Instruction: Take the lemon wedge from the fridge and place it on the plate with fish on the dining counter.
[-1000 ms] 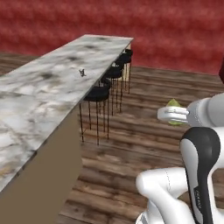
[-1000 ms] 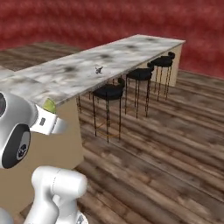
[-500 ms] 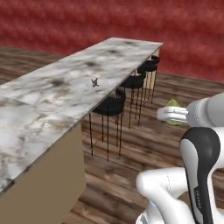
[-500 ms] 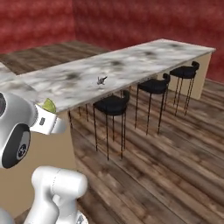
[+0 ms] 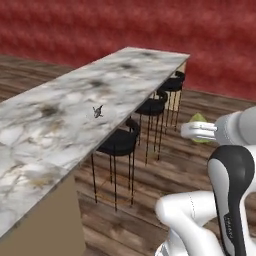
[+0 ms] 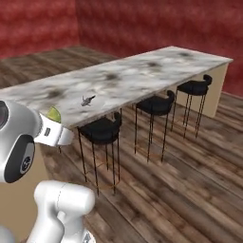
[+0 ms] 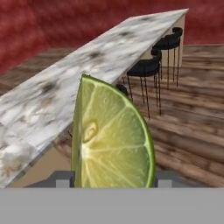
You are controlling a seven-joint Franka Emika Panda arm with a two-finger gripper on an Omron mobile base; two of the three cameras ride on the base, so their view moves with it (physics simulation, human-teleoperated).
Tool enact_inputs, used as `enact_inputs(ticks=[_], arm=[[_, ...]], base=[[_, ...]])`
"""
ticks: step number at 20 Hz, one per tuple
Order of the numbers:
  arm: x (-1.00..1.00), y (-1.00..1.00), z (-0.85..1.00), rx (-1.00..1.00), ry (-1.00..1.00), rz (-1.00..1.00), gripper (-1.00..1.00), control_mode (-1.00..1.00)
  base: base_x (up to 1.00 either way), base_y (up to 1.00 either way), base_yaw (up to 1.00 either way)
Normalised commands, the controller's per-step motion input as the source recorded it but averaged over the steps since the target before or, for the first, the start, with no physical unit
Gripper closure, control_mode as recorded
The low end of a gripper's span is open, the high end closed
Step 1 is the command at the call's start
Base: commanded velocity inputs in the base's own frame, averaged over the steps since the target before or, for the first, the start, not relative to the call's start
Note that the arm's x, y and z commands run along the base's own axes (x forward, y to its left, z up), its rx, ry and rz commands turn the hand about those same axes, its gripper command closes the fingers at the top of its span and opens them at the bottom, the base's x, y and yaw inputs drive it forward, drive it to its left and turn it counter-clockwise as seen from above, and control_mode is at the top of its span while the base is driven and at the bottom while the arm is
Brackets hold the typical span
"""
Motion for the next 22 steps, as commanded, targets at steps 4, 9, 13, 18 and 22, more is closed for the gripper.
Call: enact_inputs(ticks=[4, 9, 13, 18, 22], arm=[[0.0, 0.0, 0.0, 0.0, 0.0, 0.0, 1.0, 1.0], [0.0, 0.0, 0.0, 0.0, 0.0, 0.0, 1.0, 1.0], [0.0, 0.0, 0.0, 0.0, 0.0, 0.0, 1.0, 1.0], [0.0, 0.0, 0.0, 0.0, 0.0, 0.0, 1.0, 1.0], [0.0, 0.0, 0.0, 0.0, 0.0, 0.0, 1.0, 1.0]], base=[[1.0, 0.08, 0.0], [1.0, 0.42, -0.06], [1.0, 0.14, -0.16], [1.0, 0.36, -0.18], [1.0, 0.31, -0.12]])
